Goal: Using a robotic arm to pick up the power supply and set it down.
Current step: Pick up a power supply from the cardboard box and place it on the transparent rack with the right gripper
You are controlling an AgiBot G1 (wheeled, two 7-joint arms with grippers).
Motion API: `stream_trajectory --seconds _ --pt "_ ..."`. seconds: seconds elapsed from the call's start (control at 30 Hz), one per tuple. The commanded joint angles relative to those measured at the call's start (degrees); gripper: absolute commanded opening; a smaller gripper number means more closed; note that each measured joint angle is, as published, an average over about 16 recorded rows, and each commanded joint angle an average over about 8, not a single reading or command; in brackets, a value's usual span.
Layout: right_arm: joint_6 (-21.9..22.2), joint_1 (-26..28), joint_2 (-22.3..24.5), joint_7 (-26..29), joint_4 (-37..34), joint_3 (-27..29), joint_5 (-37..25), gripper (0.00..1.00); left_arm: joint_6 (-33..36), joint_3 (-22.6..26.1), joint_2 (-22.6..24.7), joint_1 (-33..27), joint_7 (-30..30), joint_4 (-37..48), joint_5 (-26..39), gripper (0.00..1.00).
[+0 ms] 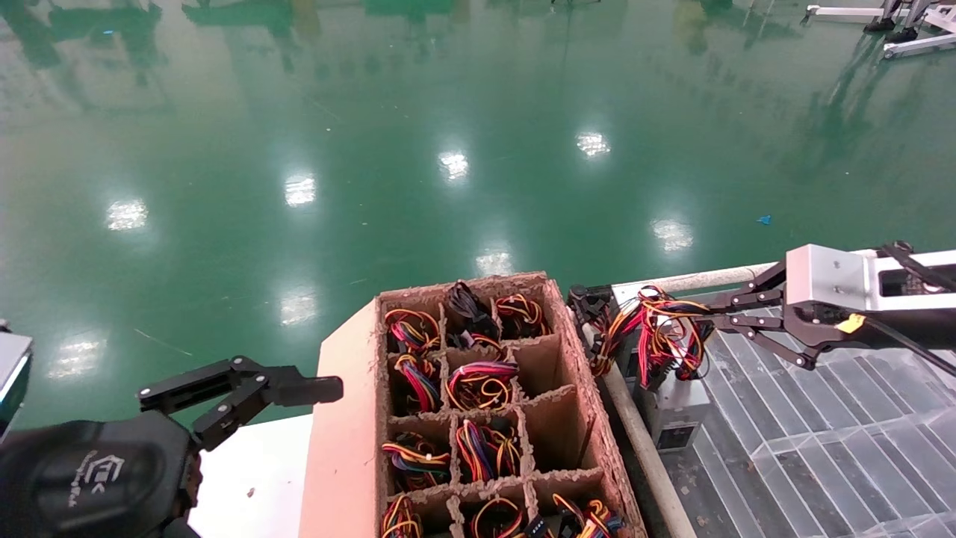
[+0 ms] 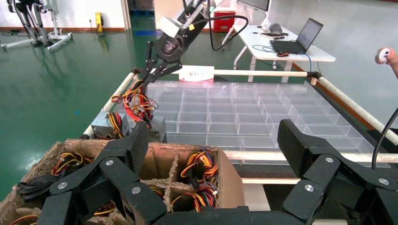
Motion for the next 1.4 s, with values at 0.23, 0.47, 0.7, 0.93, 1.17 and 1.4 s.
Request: stream_trajectory --seconds 0.23,0.47,0.7,0.93,1.17,1.4 --pt "1.11 0.28 -0.49 -3.01 -4.38 -0.27 -0.55 0.03 0.00 0.01 0.00 0.00 0.00 0.00 0.00 1.00" --pt "1.58 1.01 -0.89 -5.07 -7.19 -0.40 -0.82 0.06 0.00 0.01 0.00 0.00 0.01 0.00 -0.01 1.00" --pt "1.16 1.89 -1.86 -7.73 -9.02 0.12 0.00 0.00 -0.01 0.02 -0.01 0.00 0.01 0.00 -0.01 1.00" --pt "1.46 2.53 -2.63 -9.84 -10.75 0.29 0.25 0.00 -0.01 0.02 -0.01 -0.01 0.01 0.00 -0.02 1.00" --pt "0.99 3.19 -2.73 -11.45 -12.11 0.55 0.64 0.00 -0.01 0.03 -0.01 -0.01 0.01 0.00 -0.02 1.00" --pt "0.45 3.60 -2.74 -11.72 -13.59 0.35 0.37 0.00 -0.01 0.04 -0.01 -0.01 0.02 0.00 -0.02 1.00"
